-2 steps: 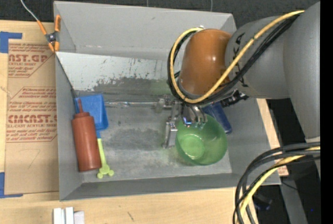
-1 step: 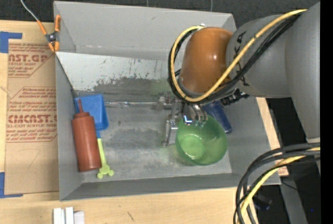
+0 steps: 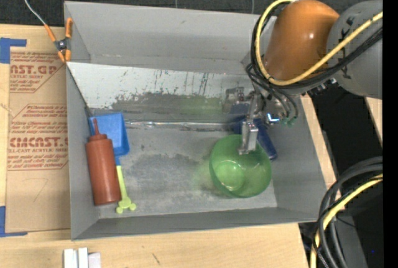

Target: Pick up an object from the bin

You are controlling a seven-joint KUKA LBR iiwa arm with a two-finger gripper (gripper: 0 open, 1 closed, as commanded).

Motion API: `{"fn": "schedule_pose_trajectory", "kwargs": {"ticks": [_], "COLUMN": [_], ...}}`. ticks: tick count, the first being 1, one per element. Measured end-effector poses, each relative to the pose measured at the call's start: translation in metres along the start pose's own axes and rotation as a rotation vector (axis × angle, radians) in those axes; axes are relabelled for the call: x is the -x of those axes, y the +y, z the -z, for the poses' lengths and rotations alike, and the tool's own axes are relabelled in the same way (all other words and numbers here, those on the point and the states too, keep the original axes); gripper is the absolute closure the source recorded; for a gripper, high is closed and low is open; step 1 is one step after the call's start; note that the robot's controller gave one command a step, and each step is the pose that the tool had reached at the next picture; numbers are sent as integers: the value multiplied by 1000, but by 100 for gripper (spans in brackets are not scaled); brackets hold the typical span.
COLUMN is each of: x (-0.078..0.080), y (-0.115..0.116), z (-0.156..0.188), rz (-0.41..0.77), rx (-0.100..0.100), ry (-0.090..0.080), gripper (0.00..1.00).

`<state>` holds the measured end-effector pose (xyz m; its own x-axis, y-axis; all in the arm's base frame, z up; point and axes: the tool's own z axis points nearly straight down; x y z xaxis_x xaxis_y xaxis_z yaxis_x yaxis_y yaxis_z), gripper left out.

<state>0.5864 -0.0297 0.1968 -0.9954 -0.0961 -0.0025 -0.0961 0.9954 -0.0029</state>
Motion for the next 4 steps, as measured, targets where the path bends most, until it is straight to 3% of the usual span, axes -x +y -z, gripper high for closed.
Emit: {"fn": "schedule_pose_trajectory", "kwargs": {"ticks": [1,2,3,4], "x": [-6,-35,-36,-3], "y": [-32,-32,-47,-15], "z": [10,-104,-99,-124], "rz": [109,371,429,833], "rx": [4,-1,3,7], "ry": [-3,-6,-4,-8], "gripper": [0,0,0,100]}}
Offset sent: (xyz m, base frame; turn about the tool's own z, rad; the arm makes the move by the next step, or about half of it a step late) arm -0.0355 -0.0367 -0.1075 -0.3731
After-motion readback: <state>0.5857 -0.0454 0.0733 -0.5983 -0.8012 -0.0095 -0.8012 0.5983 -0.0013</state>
